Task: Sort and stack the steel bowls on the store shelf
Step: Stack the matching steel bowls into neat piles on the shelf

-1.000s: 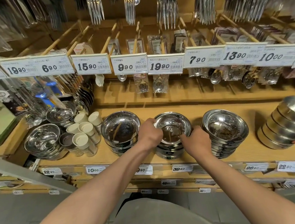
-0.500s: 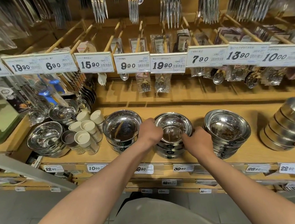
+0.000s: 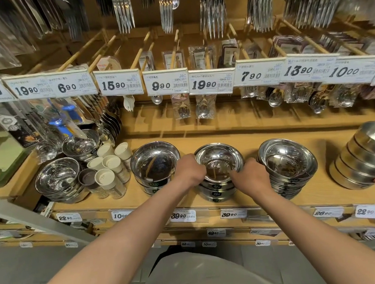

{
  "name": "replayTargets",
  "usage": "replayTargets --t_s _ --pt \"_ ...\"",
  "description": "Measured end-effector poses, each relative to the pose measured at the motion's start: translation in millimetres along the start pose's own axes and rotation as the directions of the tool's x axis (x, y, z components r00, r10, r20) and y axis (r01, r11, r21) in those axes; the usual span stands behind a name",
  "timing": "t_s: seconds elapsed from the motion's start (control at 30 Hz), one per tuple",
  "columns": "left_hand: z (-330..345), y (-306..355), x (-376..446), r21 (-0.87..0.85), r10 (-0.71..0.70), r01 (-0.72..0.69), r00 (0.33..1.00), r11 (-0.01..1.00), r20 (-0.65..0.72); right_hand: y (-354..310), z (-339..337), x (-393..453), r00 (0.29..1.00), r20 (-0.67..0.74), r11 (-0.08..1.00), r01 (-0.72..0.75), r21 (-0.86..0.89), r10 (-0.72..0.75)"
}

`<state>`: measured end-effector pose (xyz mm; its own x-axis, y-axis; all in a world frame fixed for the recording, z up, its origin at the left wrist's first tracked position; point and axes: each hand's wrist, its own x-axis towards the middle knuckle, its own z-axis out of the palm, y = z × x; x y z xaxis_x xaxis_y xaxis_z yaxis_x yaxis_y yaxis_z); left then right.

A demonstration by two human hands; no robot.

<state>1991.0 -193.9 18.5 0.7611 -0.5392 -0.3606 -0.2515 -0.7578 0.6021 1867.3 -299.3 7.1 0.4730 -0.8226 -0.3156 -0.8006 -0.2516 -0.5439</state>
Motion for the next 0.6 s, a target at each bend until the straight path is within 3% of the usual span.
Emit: replayTargets --t_s 0.33,0.6 --pt "-1.9 4.6 -0.7 0.072 0.019 -0.02 1.0 0.997 0.014 -17.5 -20.5 -0.9 0.995 0.097 0.987 0.026 -0.156 -0.011" --pt "-11.7 11.3 -5.1 -0.014 0.101 -0.102 0.994 0.995 -0.048 -21.0 -33.9 2.4 0.999 -0.019 0.999 0.034 0.003 -0.034"
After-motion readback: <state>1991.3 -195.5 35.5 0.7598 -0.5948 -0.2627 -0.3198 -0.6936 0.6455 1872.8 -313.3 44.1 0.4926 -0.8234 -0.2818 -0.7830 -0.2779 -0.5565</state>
